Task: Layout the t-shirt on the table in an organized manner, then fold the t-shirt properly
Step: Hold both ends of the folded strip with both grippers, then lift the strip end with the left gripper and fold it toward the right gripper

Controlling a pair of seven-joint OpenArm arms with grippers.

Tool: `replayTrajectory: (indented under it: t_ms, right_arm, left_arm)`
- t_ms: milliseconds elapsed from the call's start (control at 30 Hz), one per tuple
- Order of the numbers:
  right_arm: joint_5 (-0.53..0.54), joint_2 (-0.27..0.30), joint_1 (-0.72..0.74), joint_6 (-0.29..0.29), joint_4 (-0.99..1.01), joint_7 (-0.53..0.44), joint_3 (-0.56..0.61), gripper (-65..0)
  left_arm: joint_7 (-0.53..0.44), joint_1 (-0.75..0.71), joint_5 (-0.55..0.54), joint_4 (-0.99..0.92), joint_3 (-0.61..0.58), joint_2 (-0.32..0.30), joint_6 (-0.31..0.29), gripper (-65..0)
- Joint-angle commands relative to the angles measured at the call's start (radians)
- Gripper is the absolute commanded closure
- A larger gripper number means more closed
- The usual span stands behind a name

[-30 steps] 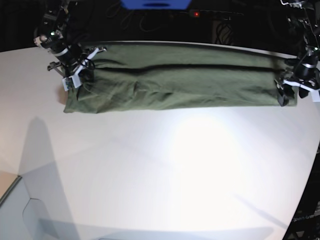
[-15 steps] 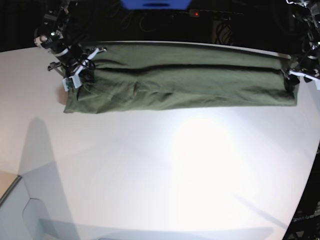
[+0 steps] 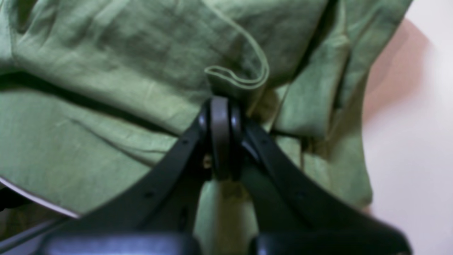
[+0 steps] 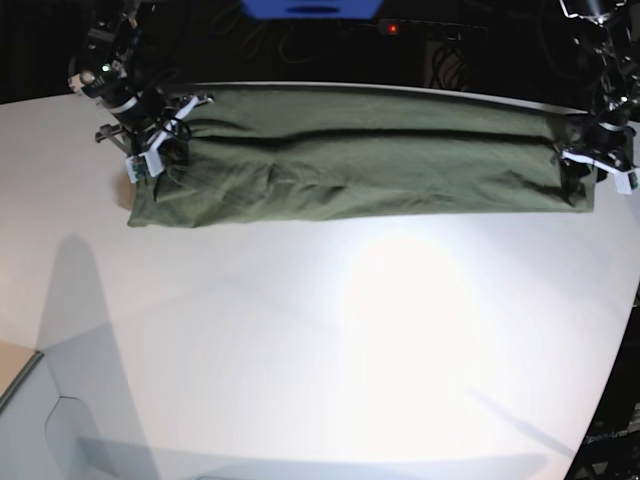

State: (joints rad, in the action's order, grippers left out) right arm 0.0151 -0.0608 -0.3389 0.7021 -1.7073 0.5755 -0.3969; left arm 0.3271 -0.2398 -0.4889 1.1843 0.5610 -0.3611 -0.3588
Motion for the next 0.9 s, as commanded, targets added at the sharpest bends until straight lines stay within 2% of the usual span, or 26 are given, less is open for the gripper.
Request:
replayTrajectory:
  t_ms: [0,133,167,367,567,733,867]
  right_arm:
    - [-0.019,0.005,-0.004,-0.004,-0.006,0.027,-0.001,0.0]
    - [-0.019,0.005,-0.004,-0.004,-0.007,0.027,-0.001,0.0]
    - [-0.019,0.005,-0.004,-0.004,-0.007,0.027,-0.001,0.0]
    - [-0.019,0.005,-0.002,-0.004,-0.007,0.027,-0.001,0.0]
    - [-0.02,0.005,0.008,-0.004,-0.001,0.027,-0.001,0.0]
    - [-0.02,0.005,0.01,-0.004,-0.003,0.027,-0.001,0.0]
    - [-0.02,0.005,0.011,-0.004,-0.001,0.027,-0.001,0.0]
  left_arm:
    - [0.056,0.001,0.012,-0.002,-0.003,-0.002,-0.004,-26.3]
    - [0.056,0.001,0.02,-0.002,-0.003,-0.002,-0.004,-2.5]
    - [0.056,0.0,0.02,-0.002,-0.003,-0.002,-0.004,0.0]
    - [0.056,-0.002,0.011,0.047,0.003,-0.002,-0.004,-0.2]
    - [0.077,-0.019,0.011,0.317,-0.005,0.009,-0.004,-0.3]
    - [0.29,-0.013,0.012,0.572,-0.003,0.098,-0.004,-0.3]
    - [0.378,-0.016,0.02,0.701,-0.055,0.21,-0.004,-0.3]
